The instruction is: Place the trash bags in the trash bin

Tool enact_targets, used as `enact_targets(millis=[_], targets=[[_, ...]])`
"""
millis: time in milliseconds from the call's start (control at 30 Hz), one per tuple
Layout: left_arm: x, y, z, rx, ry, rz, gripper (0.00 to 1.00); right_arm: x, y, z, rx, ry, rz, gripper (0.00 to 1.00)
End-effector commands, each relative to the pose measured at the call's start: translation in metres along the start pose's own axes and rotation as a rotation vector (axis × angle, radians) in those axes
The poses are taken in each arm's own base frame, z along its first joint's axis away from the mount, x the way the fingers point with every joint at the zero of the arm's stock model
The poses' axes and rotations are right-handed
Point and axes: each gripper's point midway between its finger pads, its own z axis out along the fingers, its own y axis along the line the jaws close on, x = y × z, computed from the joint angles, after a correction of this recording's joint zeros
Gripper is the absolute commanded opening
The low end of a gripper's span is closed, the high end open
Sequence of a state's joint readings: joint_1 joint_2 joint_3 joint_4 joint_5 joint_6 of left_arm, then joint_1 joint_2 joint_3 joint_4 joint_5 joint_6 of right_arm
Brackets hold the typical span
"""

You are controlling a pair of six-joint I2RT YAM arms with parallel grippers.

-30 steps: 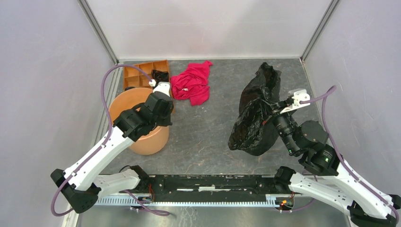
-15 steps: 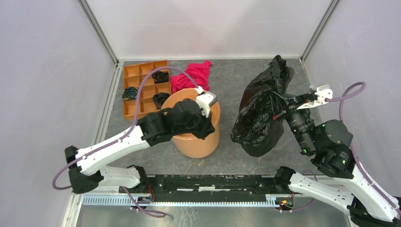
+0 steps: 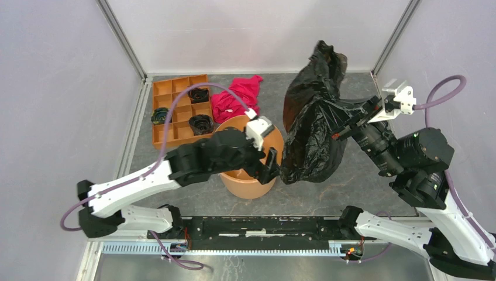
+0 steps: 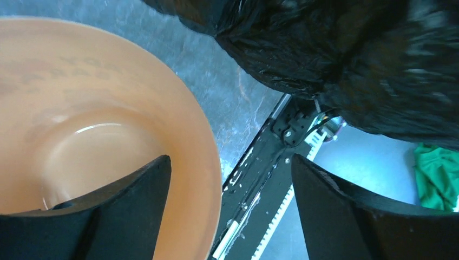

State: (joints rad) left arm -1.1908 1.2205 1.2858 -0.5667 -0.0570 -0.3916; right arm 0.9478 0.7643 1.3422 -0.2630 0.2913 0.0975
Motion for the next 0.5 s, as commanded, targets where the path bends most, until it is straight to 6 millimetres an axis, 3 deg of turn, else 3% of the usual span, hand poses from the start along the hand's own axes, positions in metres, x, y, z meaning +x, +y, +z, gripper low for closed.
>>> enact_targets(millis=[0, 167, 233, 300, 367, 467], targets=[[-0.060, -0.010, -0.065, 0.060, -0.279, 0.060, 0.91, -0.036, 0.053, 0.012, -0.272, -0.070, -0.010, 0.01], [-0.073, 0.004, -0.123, 0.043, -0.474, 0.052, 0.96, -0.072, 0.117, 0.009, -0.614, -0.170, 0.063, 0.01], [-0.073, 0.010, -0.142, 0.041, -0.535, 0.037, 0.97, -0.084, 0.133, 0.005, -0.707, -0.207, 0.101, 0.01], [-0.072, 0.013, -0.162, 0.056, -0.596, 0.024, 0.99, -0.093, 0.138, 0.008, -0.731, -0.246, 0.139, 0.01], [-0.069, 0.015, -0.170, 0.063, -0.617, 0.015, 0.99, -0.093, 0.136, 0.016, -0.702, -0.249, 0.174, 0.01], [-0.067, 0.017, -0.182, 0.067, -0.637, 0.004, 1.00, -0.078, 0.123, 0.031, -0.599, -0.219, 0.214, 0.01]])
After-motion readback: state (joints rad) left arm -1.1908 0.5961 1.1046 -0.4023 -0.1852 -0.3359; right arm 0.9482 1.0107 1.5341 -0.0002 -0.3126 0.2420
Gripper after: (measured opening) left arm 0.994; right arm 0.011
